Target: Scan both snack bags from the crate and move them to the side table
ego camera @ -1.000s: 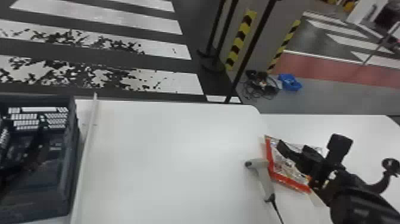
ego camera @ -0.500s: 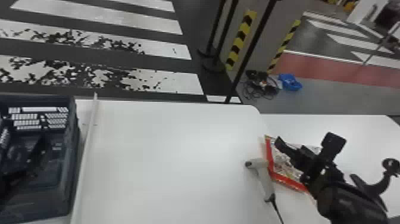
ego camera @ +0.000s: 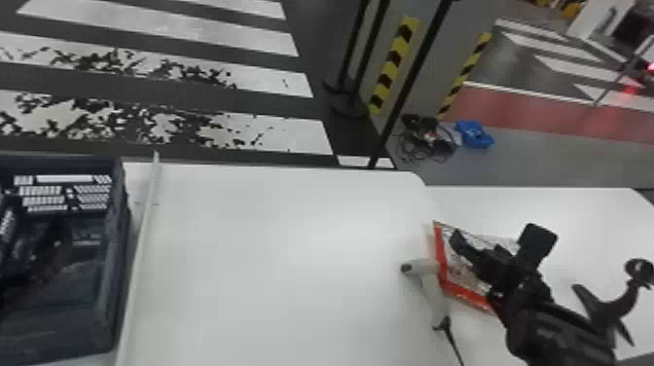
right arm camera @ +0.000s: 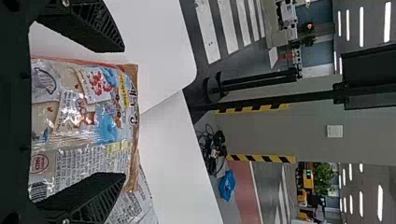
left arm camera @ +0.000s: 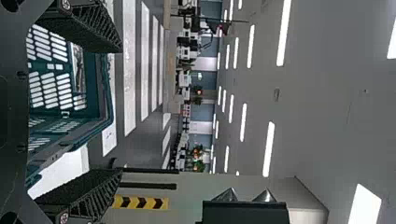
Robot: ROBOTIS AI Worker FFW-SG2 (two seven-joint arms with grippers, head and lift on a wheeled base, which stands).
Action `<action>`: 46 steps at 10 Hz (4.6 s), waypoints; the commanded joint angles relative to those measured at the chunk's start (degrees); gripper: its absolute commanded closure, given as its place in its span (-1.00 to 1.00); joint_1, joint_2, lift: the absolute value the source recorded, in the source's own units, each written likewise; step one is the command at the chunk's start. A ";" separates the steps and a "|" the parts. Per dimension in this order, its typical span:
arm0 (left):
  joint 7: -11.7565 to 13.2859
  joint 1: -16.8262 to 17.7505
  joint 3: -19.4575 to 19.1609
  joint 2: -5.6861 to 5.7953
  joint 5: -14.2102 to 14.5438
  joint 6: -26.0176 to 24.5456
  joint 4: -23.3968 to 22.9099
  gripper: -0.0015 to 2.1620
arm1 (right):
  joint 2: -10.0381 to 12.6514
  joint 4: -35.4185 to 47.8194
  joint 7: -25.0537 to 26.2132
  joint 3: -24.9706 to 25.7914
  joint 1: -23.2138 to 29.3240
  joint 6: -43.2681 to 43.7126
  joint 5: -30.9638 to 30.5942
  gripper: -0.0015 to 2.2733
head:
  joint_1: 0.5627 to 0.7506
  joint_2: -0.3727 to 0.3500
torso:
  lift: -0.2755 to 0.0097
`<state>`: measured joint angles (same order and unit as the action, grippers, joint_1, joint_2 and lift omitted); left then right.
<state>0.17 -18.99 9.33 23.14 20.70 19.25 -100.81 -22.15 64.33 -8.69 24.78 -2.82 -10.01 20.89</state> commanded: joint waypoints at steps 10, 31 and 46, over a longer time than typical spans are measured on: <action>0.00 0.53 0.52 0.42 0.75 1.00 0.79 -0.92 | -2.11 -8.69 -1.77 -0.88 -2.46 -4.89 -1.81 -0.68 | 0.41 -0.94 | 0.26; 0.00 1.85 1.92 0.42 1.01 3.46 0.79 -0.92 | -21.62 -16.78 -2.91 -10.90 -8.87 0.91 -12.36 0.26 | 0.41 -0.94 | 0.26; -0.79 0.80 2.63 -1.07 -0.66 2.06 -2.02 -0.92 | 2.19 37.10 -4.32 5.80 16.53 -17.73 10.75 -0.99 | 0.41 -0.94 | 0.26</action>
<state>-0.61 -18.27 12.02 22.12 20.10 21.60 -102.76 -21.36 100.30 -13.00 30.96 13.65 -27.38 31.54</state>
